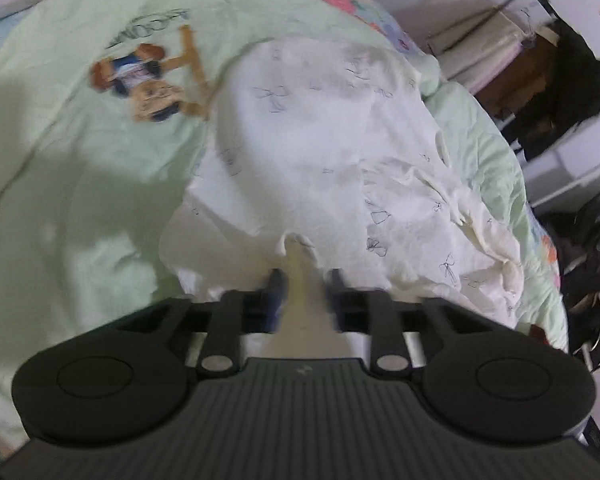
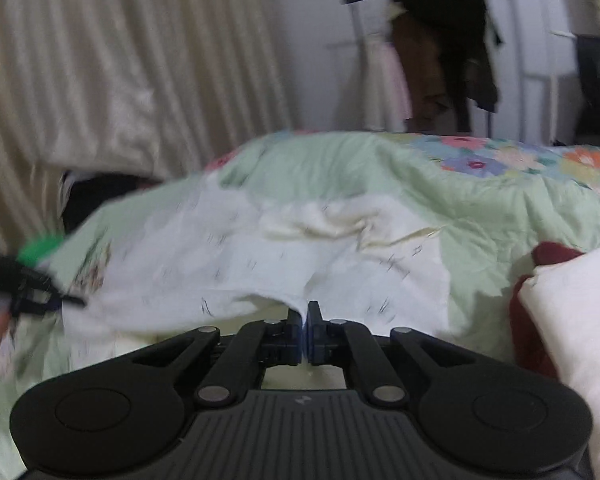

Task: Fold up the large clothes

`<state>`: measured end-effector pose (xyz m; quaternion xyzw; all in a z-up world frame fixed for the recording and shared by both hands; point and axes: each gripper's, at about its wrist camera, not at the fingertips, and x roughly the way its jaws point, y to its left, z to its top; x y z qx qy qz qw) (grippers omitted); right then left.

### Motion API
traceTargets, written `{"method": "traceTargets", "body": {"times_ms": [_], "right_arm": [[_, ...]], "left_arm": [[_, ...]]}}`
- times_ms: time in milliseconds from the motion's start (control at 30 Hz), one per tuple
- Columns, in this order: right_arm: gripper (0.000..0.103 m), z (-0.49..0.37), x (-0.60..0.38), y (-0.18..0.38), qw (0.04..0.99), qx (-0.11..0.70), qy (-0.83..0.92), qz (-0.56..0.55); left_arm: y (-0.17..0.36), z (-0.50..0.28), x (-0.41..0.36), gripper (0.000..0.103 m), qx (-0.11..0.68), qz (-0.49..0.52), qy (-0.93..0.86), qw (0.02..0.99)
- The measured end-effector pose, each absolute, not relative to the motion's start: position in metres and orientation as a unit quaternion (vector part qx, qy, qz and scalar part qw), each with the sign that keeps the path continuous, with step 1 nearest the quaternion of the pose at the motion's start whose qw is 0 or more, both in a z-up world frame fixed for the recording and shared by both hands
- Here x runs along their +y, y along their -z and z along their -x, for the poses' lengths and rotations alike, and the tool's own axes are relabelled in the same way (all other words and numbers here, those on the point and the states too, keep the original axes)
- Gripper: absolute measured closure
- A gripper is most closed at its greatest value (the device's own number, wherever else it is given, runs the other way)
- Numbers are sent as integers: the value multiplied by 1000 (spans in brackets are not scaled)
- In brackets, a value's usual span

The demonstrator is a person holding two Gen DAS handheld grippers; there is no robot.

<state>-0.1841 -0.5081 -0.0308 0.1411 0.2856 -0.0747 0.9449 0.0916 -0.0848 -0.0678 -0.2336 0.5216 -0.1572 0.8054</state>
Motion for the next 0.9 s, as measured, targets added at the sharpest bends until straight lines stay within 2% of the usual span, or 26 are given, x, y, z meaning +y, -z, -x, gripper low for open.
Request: {"method": "traceTargets", "body": {"times_ms": [67,167,233,300,333,400,533,633,767,900], "right_arm": [[100,173,-508,26,945,292,87,-122],[100,159,-504,23,943,301,87,-108],[100,149,-504,23,944,301,86,-103],[100,143,-502,19,946,296,79,-105],[100,142,-501,18,947,295,76,-107],[100,142,-500,17,946,300,70,-99],[100,155,-501,3,953,285,58,-86],[100,182,-499,-14,962,259,34,-80],[100,242,-481,-33,968,235,-29,-79],[100,277,-465,-8,957,273,-66,-67]], "left_arm": [[66,-79,-78,24,523,234,151,805],[72,-66,-84,19,537,215,152,802],[84,-70,-98,7,541,206,160,799],[97,-75,-112,6,546,193,161,800],[101,-77,-118,11,545,186,162,801],[108,-85,-132,100,547,170,178,800],[60,-72,-138,102,515,128,238,813],[8,-38,-114,102,483,119,269,825],[-42,8,-59,101,481,135,280,820],[0,-4,-70,91,571,73,231,785]]}}
